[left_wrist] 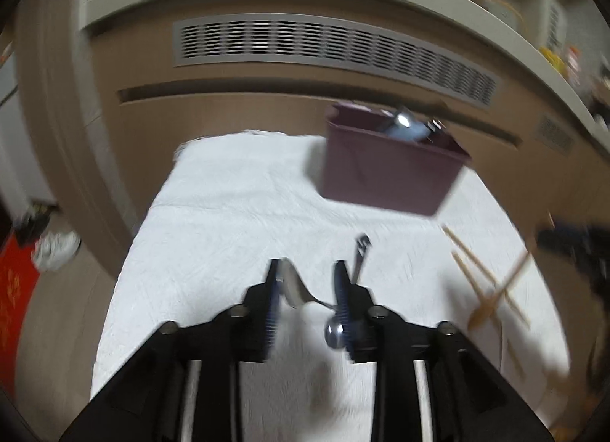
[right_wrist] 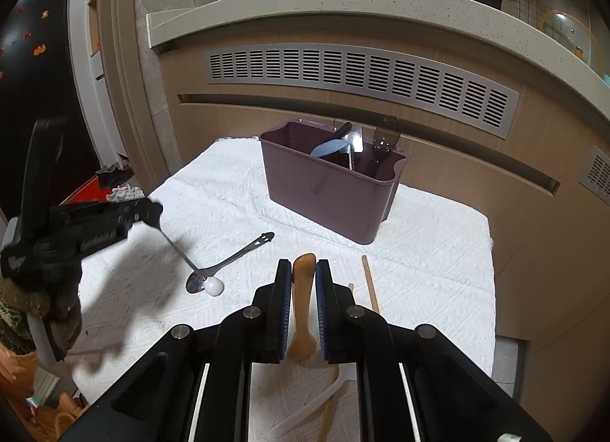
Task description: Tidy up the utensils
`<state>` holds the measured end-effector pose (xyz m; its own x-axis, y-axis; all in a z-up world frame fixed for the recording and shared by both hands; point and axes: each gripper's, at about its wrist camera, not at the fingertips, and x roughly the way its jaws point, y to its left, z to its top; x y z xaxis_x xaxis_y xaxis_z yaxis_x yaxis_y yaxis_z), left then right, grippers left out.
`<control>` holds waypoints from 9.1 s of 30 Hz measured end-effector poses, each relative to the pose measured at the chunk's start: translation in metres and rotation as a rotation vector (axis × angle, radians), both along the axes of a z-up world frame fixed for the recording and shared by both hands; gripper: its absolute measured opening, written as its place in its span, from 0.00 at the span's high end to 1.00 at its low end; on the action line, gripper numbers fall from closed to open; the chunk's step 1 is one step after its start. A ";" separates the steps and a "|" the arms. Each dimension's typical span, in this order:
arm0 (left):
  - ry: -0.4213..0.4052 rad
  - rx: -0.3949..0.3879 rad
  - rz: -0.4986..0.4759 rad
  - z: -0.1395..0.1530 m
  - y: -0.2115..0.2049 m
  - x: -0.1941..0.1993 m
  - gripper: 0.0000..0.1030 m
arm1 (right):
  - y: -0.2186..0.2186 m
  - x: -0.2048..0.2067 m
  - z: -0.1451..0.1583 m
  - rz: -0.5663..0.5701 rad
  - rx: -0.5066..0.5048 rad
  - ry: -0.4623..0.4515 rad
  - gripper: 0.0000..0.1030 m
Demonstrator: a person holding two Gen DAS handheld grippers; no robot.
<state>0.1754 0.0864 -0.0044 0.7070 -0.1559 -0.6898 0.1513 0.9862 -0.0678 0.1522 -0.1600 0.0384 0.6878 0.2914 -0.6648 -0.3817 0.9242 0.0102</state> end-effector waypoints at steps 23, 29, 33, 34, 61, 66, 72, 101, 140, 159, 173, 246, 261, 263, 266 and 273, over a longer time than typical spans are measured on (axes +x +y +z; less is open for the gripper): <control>0.167 0.170 -0.541 -0.056 -0.046 0.027 0.65 | -0.002 0.034 0.008 0.005 0.038 0.056 0.90; 0.220 0.102 -0.533 -0.060 -0.040 0.049 0.68 | -0.005 0.037 0.008 -0.016 0.032 0.064 0.90; 0.228 0.150 -0.598 -0.060 -0.057 0.030 0.68 | -0.003 0.039 0.007 -0.021 0.027 0.071 0.90; 0.227 0.182 -0.616 -0.061 -0.061 0.023 0.68 | -0.003 0.038 0.008 -0.019 0.026 0.069 0.90; 0.182 0.107 -0.498 -0.031 0.009 -0.030 0.45 | 0.059 0.000 -0.043 0.333 -0.155 0.174 0.84; 0.143 0.066 -0.411 -0.025 0.028 -0.045 0.44 | 0.102 0.020 -0.070 0.488 -0.273 0.161 0.78; 0.123 0.170 -0.526 -0.032 0.015 -0.056 0.44 | 0.129 0.063 -0.099 0.572 -0.368 0.216 0.74; 0.206 0.182 -0.517 -0.063 -0.062 0.076 0.72 | 0.019 0.114 -0.110 0.191 -0.057 0.417 0.90; -0.481 -0.227 -0.152 0.208 -0.035 0.085 0.78 | 0.003 0.067 0.157 0.040 0.078 -0.305 0.89; -0.185 -0.371 -0.173 0.087 -0.064 0.216 0.78 | -0.018 0.188 0.088 -0.081 0.082 -0.188 0.89; -0.072 -0.281 -0.119 0.035 -0.045 0.208 0.62 | -0.028 0.208 0.006 -0.084 0.098 0.023 0.79; 0.421 0.153 -0.179 -0.076 -0.244 0.070 0.64 | -0.110 0.011 -0.082 -0.207 0.017 0.190 0.68; 0.214 0.142 -0.347 -0.075 -0.228 0.022 0.94 | -0.110 0.002 -0.072 -0.223 0.013 0.159 0.67; 0.193 0.087 -0.334 -0.066 -0.205 0.013 0.95 | -0.108 0.002 -0.069 -0.220 0.012 0.155 0.68; 0.163 0.012 -0.311 -0.049 -0.173 0.005 0.95 | -0.102 0.005 -0.068 -0.201 0.029 0.170 0.68; 0.079 -0.117 -0.234 -0.009 -0.120 -0.010 0.95 | -0.081 0.013 -0.056 -0.124 0.097 0.188 0.68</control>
<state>0.1655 -0.0331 -0.0129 0.5870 -0.3902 -0.7094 0.3634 0.9099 -0.1998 0.1651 -0.2412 -0.0172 0.5887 0.2818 -0.7577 -0.2488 0.9549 0.1619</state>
